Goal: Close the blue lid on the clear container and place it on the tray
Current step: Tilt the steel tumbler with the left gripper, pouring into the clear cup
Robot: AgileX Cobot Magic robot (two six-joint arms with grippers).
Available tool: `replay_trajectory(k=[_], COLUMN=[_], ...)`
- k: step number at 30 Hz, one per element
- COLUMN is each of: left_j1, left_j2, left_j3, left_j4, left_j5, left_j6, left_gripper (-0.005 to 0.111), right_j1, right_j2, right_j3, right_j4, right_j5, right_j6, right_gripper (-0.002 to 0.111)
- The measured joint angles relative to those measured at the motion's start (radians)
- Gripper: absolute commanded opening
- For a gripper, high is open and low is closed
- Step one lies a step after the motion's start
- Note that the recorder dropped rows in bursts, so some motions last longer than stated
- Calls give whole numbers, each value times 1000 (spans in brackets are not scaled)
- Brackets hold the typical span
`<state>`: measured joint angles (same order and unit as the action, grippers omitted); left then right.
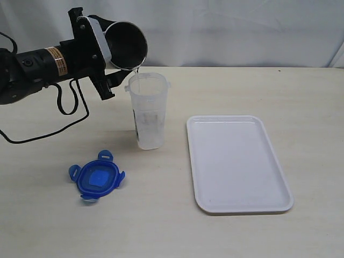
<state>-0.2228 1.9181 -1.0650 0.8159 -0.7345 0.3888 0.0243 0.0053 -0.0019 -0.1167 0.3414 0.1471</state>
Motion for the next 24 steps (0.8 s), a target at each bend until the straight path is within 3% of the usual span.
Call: replay_trajectory(k=[15,24], left_j1=[0,0], left_j2=[0,0], left_j3=[0,0], left_j4=[0,0], left_j5=[2,49], left_j6=[-3,-145], left_gripper=[0,0], right_j1=[0,0], right_j2=[0,0], right_j3=[0,0], right_j4=[0,0], right_j5=[0,0], right_j6=[0,0], right_gripper=[5,5])
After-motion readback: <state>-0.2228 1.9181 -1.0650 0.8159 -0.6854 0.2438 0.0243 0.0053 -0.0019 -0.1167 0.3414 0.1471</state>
